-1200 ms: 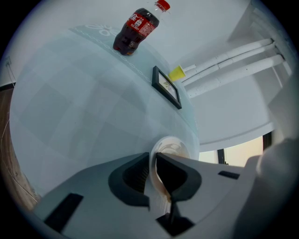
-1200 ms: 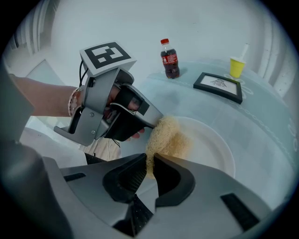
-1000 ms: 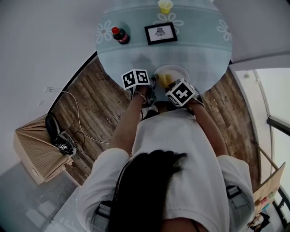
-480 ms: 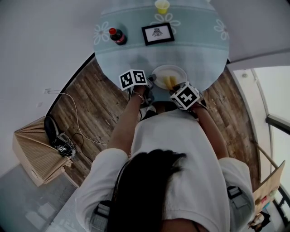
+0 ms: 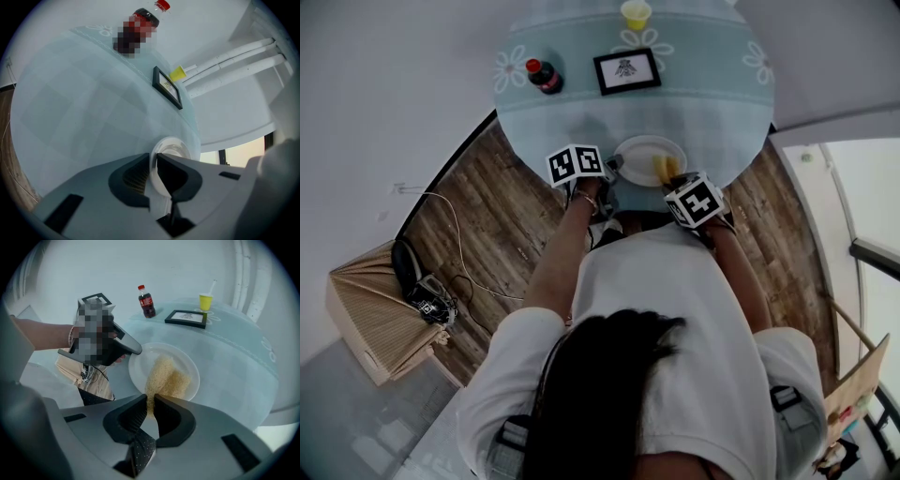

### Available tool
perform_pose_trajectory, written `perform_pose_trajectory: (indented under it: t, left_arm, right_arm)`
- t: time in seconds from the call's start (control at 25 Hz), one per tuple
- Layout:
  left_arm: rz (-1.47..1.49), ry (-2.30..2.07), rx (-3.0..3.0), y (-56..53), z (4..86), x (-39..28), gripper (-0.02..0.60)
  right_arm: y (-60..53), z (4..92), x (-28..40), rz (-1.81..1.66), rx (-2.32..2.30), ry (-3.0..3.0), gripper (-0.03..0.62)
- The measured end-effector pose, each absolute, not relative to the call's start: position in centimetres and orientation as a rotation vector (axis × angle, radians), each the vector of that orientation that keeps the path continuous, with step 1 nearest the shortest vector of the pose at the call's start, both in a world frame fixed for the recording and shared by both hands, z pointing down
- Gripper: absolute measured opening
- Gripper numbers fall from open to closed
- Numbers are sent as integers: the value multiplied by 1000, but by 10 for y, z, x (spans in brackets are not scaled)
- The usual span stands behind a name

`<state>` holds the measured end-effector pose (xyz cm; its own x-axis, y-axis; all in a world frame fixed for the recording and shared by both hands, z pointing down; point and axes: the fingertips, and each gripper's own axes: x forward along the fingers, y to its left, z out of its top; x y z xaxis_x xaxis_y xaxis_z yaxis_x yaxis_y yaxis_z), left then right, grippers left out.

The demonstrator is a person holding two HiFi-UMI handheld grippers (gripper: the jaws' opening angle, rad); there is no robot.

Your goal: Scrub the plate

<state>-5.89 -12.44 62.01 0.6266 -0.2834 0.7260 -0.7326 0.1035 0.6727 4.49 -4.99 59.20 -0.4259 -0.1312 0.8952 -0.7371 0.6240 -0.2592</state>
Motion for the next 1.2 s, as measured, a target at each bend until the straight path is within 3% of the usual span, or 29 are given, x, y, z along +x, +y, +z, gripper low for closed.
perform_pose_trajectory:
  t: [1.2]
  left_arm:
    - [395, -908, 1474, -124, 620, -58, 57]
  right_arm:
    - [-101, 600, 68, 782, 823, -1878, 58]
